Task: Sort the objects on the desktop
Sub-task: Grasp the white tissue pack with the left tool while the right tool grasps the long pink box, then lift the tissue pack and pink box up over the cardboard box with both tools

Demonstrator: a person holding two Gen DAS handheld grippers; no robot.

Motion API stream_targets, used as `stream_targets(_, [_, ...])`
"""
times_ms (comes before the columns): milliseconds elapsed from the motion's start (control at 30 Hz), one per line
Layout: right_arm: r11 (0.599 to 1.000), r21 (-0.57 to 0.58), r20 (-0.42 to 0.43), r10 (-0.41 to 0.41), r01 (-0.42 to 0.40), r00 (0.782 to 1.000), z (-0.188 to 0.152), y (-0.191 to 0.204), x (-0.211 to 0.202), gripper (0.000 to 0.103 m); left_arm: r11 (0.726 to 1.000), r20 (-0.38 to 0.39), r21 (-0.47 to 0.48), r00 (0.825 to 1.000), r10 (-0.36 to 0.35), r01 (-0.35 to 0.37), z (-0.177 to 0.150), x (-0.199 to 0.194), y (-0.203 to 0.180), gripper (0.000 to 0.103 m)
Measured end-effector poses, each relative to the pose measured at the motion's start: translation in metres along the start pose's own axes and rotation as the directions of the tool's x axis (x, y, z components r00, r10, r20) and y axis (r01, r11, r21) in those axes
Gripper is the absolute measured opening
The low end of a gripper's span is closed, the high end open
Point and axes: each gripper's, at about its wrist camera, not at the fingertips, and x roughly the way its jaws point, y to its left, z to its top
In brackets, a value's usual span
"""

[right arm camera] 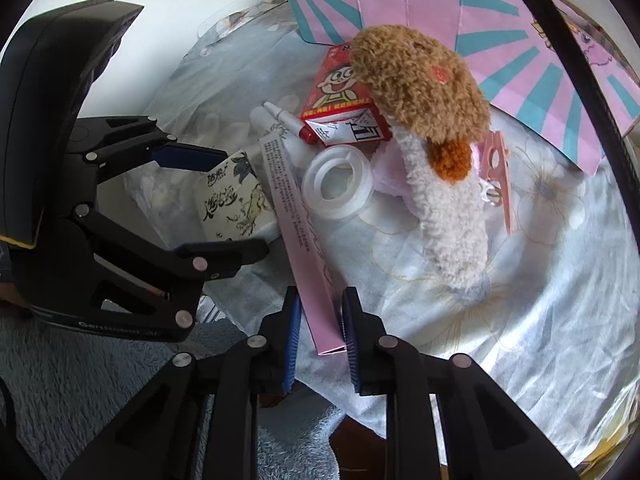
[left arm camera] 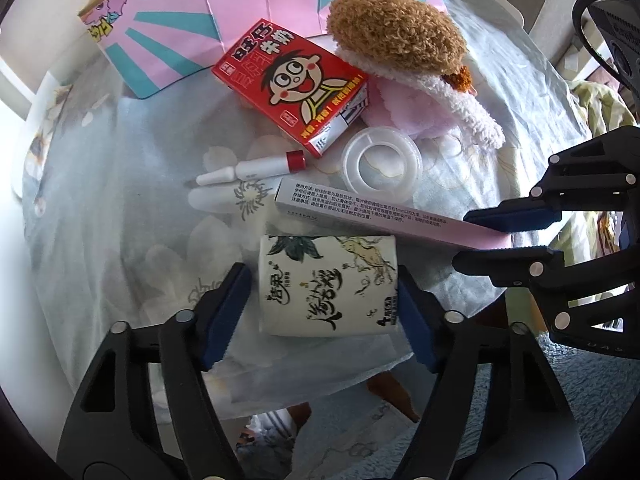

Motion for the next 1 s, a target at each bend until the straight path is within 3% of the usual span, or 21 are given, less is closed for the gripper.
stream_targets(33, [1.0, -0.009, 0.003, -0.004, 0.004, 1.0, 0.0, 0.001, 0.0, 0.018, 1.0, 0.003, 0.0, 1.0, 0.003, -0.003, 0.0, 0.0, 0.0, 0.06])
stream_targets(467, [0.999, -0.05, 0.051, 0.003, 0.0, 0.999, 0.004, 0.005, -0.011, 0.013, 1.0, 0.034, 0.016, 0.999, 0.026, -0.027, -0.001, -0.007, -0.003, 0.06])
stream_targets(1000, [0.997, -0.078, 0.157, 0.018, -0.006, 0.987, 0.013, 0.005, -0.05, 0.012, 0.998, 0.113, -0.069, 0.993, 0.021, -0.014, 0.009, -0.049, 0.011, 0.06])
